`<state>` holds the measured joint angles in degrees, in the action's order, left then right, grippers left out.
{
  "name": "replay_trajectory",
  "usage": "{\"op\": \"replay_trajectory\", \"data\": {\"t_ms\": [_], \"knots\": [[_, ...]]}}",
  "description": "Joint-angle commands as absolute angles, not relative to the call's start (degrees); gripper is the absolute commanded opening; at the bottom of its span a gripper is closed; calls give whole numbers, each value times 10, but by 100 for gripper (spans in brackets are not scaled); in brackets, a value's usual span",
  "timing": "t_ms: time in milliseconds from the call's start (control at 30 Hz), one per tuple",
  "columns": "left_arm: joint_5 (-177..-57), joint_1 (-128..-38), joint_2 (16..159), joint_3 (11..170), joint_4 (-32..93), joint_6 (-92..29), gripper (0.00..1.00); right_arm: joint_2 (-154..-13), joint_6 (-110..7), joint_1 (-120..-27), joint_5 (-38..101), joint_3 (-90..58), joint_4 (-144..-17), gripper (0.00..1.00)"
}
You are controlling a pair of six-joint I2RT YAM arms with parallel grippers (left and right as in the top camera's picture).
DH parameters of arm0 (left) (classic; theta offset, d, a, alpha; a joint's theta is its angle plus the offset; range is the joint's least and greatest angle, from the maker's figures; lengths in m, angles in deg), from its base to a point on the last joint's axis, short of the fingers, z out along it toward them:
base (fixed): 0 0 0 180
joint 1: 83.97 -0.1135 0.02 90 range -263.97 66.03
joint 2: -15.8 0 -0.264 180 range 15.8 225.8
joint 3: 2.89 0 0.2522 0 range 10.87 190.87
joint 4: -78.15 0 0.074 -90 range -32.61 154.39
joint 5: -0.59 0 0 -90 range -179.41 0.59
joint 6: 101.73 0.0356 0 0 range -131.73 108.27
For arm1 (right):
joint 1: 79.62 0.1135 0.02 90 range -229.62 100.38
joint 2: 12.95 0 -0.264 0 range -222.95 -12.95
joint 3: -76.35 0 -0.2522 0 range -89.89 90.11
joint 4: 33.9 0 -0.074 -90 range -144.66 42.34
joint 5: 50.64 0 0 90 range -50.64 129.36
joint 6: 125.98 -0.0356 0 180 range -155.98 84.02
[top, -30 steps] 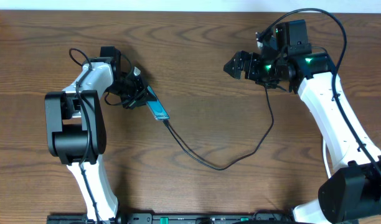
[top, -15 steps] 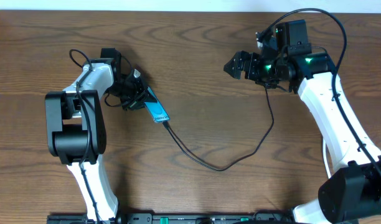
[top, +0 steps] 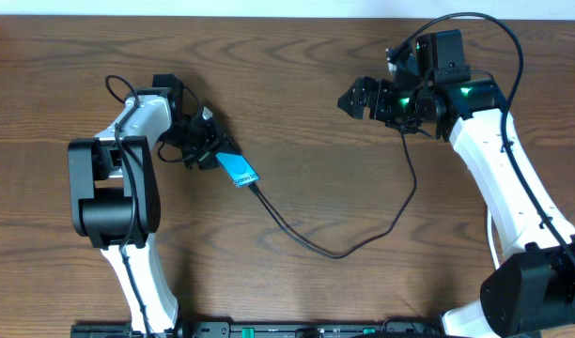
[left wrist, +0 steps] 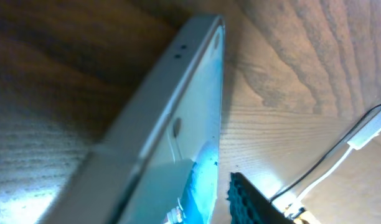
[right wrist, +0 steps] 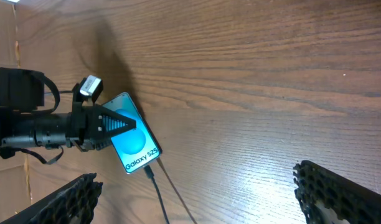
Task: Plug charger to phone and switch on socket
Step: 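Lay the phone flat on the table with the left gripper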
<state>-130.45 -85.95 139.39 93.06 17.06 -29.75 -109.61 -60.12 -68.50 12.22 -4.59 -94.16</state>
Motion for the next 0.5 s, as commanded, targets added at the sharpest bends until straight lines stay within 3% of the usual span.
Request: {"op": "replay_trajectory", "data": {"t_ms": [0,100,467], "knots": [[-1275,-859,1401,921,162,-293,46,-1085,-608,-683,125,-41,-941,99],[-1274,-859,1401,921,153,-293,51,-1085,-608,-683,125,-41,-941,99],[-1273,-859,1401,921,137,-290,51,-1085,-608,-683,125,-41,-939,99]]}}
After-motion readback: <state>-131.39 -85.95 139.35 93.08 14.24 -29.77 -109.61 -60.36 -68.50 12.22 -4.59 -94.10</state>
